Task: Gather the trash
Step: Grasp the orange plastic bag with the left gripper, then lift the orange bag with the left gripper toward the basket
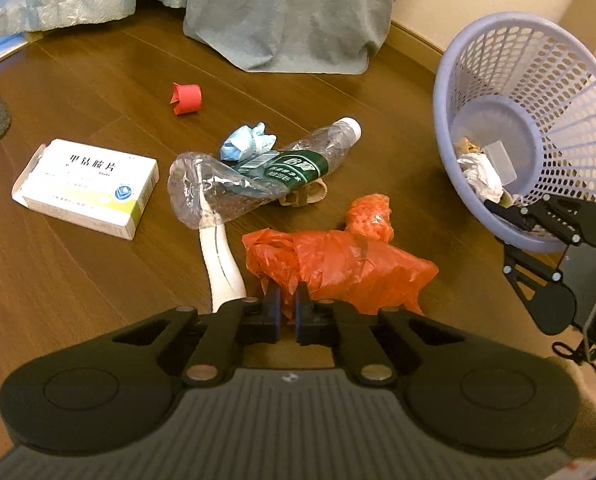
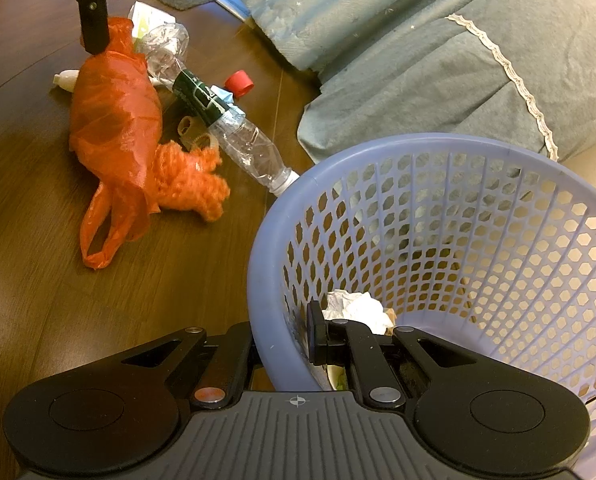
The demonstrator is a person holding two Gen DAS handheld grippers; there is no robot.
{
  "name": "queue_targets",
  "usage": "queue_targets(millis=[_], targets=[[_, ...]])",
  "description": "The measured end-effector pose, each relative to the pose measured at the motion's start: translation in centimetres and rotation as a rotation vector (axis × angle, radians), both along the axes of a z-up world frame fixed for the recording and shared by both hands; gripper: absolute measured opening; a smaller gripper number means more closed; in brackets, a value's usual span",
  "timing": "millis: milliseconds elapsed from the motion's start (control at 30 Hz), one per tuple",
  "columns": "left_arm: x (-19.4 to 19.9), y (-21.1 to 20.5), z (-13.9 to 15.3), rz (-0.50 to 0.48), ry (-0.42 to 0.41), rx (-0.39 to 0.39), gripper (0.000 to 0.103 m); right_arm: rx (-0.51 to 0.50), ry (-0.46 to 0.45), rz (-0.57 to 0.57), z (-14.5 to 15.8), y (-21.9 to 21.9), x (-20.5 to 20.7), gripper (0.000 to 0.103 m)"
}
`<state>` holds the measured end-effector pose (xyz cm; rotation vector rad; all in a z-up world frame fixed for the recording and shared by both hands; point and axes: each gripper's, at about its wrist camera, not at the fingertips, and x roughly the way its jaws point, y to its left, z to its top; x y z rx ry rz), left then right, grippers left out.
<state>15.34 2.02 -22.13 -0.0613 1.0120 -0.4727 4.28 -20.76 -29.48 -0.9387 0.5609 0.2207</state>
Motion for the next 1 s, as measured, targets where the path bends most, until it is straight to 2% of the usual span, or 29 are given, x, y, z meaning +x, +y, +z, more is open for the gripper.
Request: queue_targets(millis=[167,267,300,333,400,467,500,533,633,700,800,867,933,1000], targets=[[-1.9,0.2,0.5,0.049,0.061,0.005,0.006,0.004,0.0,-0.002,0.1,0.0,0.1,0.005],[-3.2,-0.3,0.9,-0.027,0.025,0.079,0.026,0.006,-0.001,-0.004,0.2,0.0,0.1,0.005],[-3.4,-0.2,1.1,-0.059,0.001,0.097,0.035,0.007,-0.002,-0.005,0.2,-0.1,0.1,0.005],[-3.6,0.0,1.3,-0.084,-0.031,0.126,0.044,0.007,-0.002,-0.005,0.2,-0.1,0.1,0.005],[-3.7,0.3,1.9,-0.15,-0.11,0.173,0.054,0.008,-0.002,-0.005,0.3,-0.1,0.1,0.005],[-3.6,0.1,2.3,-0.24,-0.156,0.175,0.067,0.006,-0.002,-0.004,0.2,-0.1,0.1,0.005],[-3.5,-0.3,2.4,-0.302,-0.181,0.163,0.078,0.006,-0.001,-0.004,0.2,0.0,0.2,0.005],[-3.5,-0.8,2.3,-0.351,-0.206,0.165,0.085,0.005,-0.001,-0.004,0.2,-0.1,0.2,0.005],[-3.6,-3.3,1.2,-0.508,-0.253,0.233,0.086,0.005,-0.001,-0.003,0.3,-0.1,0.1,0.005],[-4.0,-4.8,0.0,-0.613,-0.281,0.312,0.086,0.004,-0.001,-0.001,0.3,-0.2,0.1,0.005],[-4.5,-6.0,-1.7,-0.722,-0.294,0.404,0.082,0.001,0.0,0.0,0.2,-0.2,0.1,0.005],[-4.4,-6.2,-2.7,-0.73,-0.273,0.421,0.074,0.002,0.0,-0.001,0.1,-0.2,0.1,0.005],[-4.3,-6.1,-3.3,-0.71,-0.246,0.423,0.061,0.003,0.0,0.0,0.2,-0.2,0.1,0.005],[-4.5,-6.0,-3.4,-0.684,-0.236,0.414,0.054,0.003,0.0,0.0,0.1,-0.1,0.1,0.005]])
